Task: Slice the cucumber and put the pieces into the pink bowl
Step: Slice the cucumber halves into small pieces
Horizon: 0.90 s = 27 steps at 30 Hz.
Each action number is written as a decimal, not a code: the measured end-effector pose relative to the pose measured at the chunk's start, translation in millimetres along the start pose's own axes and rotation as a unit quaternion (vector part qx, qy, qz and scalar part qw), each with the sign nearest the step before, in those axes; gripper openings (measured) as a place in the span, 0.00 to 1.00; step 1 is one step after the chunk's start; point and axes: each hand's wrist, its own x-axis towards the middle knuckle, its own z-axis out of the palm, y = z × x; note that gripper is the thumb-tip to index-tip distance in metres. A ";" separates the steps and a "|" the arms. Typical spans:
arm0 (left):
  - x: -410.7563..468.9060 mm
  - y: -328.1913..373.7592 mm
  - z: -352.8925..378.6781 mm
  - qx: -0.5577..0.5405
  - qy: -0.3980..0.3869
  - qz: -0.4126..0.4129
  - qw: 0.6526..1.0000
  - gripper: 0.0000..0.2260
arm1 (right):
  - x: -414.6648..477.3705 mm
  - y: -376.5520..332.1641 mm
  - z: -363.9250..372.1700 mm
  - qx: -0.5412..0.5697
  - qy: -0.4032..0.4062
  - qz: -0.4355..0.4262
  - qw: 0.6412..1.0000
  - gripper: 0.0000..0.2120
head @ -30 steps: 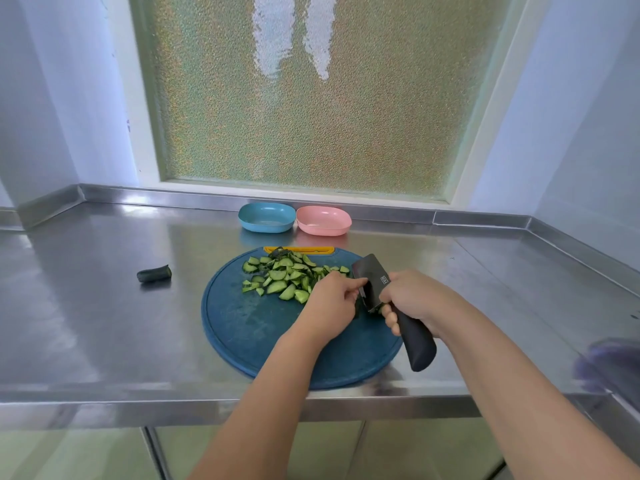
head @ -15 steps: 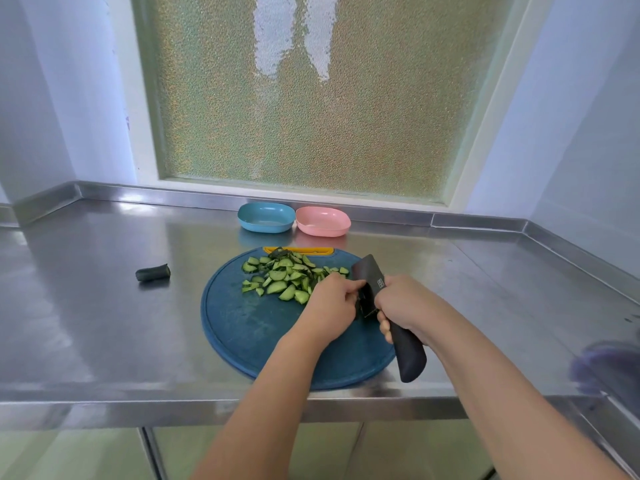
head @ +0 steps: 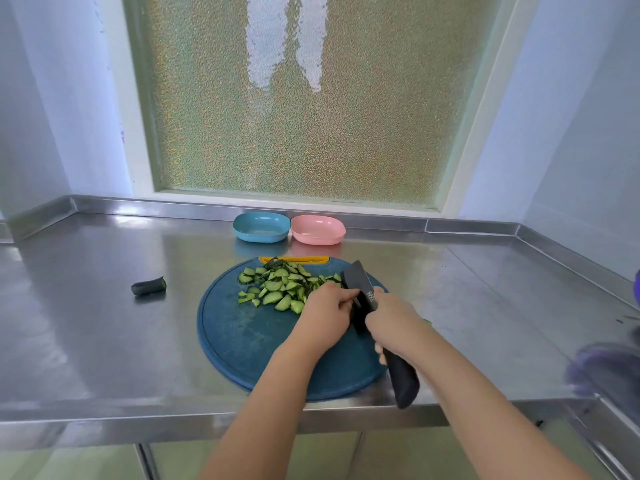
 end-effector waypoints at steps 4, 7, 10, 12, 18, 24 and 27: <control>-1.6 -0.9 -1.2 -0.030 -0.008 -0.009 0.999 0.18 | 0.8 3.5 -11.2 -0.004 -0.028 -0.012 1.000 0.25; -7.8 1.6 -6.1 -0.079 -0.032 -0.021 0.996 0.22 | 3.7 6.9 -12.3 0.015 -0.024 -0.020 0.999 0.19; -11.5 1.3 -10.9 -0.094 -0.071 -0.011 0.993 0.27 | 5.2 9.9 -11.7 0.022 -0.028 -0.021 0.999 0.18; -12.3 -1.5 -13.3 -0.094 -0.080 -0.012 0.992 0.28 | 3.9 11.3 -11.5 0.025 -0.022 -0.024 0.999 0.16; -11.3 -4.7 -13.3 -0.125 -0.032 -0.001 0.992 0.25 | -2.0 16.8 -7.9 0.051 -0.009 -0.021 0.998 0.18; -8.2 -3.2 -4.5 -0.117 0.010 -0.008 0.993 0.24 | -6.2 16.3 -11.5 0.064 -0.006 -0.022 0.998 0.21; -7.1 -2.7 -4.5 -0.114 0.011 -0.009 0.993 0.23 | -10.1 14.6 -12.4 0.066 -0.001 -0.027 0.997 0.22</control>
